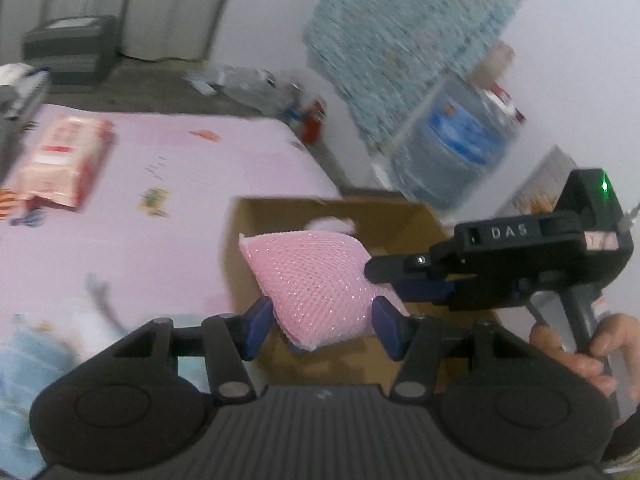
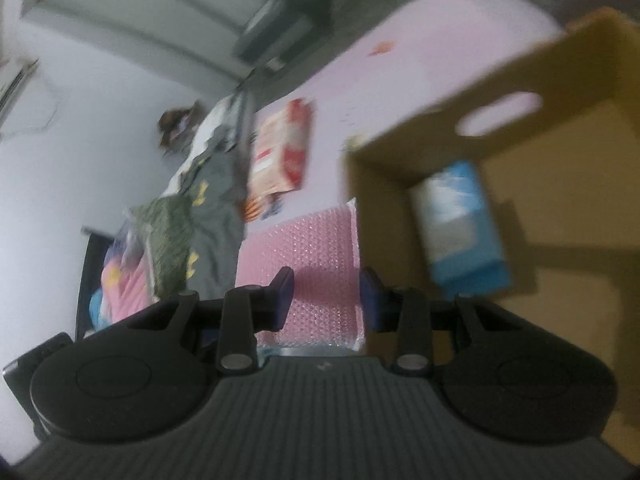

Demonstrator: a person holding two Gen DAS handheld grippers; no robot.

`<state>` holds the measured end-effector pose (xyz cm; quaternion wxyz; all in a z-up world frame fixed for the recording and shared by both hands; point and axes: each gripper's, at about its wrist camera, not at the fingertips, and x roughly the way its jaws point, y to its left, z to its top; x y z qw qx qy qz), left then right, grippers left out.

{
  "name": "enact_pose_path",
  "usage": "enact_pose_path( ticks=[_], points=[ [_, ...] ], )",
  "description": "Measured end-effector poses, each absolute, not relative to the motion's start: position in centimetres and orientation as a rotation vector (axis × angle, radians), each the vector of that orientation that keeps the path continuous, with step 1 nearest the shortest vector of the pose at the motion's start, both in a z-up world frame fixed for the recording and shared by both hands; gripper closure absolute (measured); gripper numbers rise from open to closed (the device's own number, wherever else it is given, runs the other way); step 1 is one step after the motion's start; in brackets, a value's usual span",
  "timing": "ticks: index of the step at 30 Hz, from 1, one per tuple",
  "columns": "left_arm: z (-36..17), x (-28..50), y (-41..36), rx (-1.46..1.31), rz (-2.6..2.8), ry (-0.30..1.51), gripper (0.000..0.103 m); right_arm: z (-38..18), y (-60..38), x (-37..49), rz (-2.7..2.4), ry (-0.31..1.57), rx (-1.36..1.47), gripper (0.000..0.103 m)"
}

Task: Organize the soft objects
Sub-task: 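Carry the pink mesh pad with the right gripper into the cardboard box, then release the pink pad beside the blue box and withdraw the right gripper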

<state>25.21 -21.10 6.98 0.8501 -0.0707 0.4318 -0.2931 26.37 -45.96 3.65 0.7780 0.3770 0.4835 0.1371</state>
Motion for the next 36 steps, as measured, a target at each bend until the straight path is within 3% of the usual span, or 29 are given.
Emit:
enact_pose_path(
  ticks=[11, 23, 26, 33, 36],
  points=[
    [1.3, 25.3, -29.6, -0.06, -0.702, 1.045, 0.046, 0.0, -54.1, 28.1, 0.103, 0.997, 0.814, 0.065],
    [2.4, 24.6, -25.6, -0.073, -0.707, 1.019, 0.042, -3.2, -54.9, 27.7, -0.005, 1.046, 0.791, 0.065],
    [3.6, 24.3, -23.7, -0.094, -0.697, 0.978, 0.039, -2.6, -54.0, 26.0, -0.013, 1.084, 0.775, 0.059],
    [5.7, 22.5, -19.2, -0.103, -0.635, 0.879, 0.034, -2.7, -51.2, 22.2, -0.061, 1.187, 0.717, 0.033],
    [5.7, 21.8, -17.3, -0.103, -0.598, 0.861, 0.034, -4.8, -50.5, 21.6, -0.1, 1.227, 0.744, 0.032]
  ],
)
